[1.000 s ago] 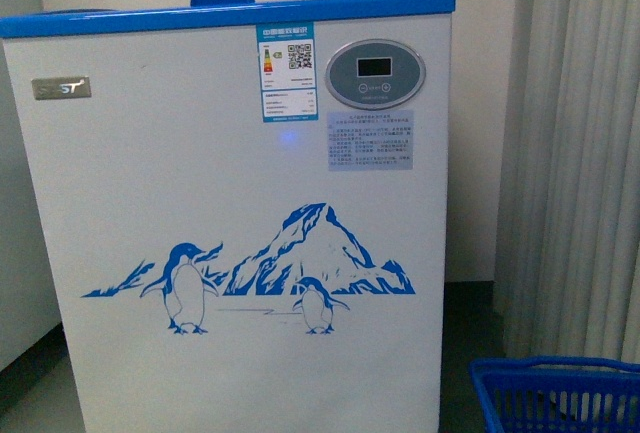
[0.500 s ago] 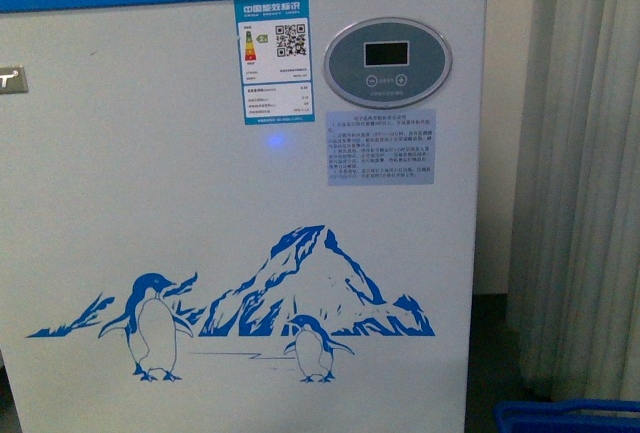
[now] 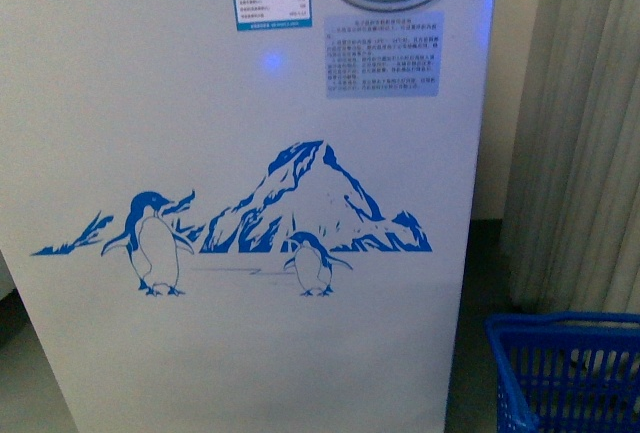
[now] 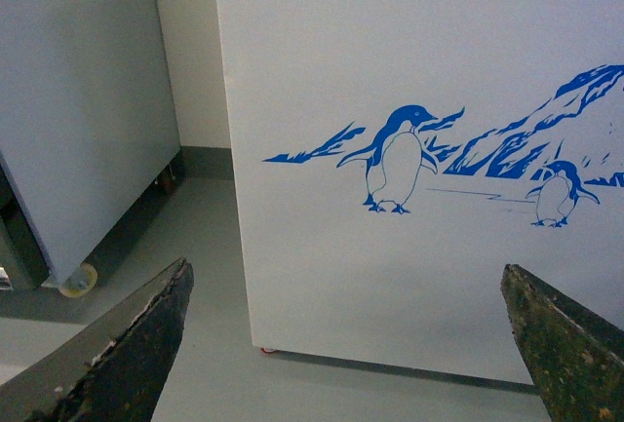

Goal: Put drink in fridge

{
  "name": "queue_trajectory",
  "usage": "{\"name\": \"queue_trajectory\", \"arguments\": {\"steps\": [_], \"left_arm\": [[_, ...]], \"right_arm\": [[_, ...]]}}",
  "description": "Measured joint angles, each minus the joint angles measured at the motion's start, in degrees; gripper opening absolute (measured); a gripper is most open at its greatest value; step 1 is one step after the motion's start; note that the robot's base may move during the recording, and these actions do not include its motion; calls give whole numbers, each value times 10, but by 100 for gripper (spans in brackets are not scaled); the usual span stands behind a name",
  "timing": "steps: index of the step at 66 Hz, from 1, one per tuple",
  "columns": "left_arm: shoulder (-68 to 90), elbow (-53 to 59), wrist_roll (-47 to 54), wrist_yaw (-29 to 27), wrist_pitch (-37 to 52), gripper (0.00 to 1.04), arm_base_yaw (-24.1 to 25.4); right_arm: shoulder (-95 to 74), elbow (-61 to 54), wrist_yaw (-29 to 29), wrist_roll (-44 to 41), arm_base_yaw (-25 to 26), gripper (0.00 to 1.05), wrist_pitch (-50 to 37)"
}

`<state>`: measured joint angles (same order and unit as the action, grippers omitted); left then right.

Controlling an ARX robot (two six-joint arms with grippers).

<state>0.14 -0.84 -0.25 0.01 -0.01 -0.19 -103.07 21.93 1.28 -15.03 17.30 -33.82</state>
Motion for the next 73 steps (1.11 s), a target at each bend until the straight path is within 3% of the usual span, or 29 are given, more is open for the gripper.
{"name": "queue_trajectory", "arguments": {"steps": [8,24,63,67,73], "left_arm": [[0,0,0,0,0,97,0],[0,0,0,0,0,97,0],[0,0,0,0,0,97,0],[0,0,0,0,0,97,0],[0,0,0,0,0,97,0]], "right_arm": [[-194,74,-2,-30,-22,97,-56],[-436,219,-13,-73,-59,97,-57],[-668,424,-62,-67,-73,97,5],[-668,425,-62,-62,-72,90,7],[-654,409,-64,-57,-66,70,5]]}}
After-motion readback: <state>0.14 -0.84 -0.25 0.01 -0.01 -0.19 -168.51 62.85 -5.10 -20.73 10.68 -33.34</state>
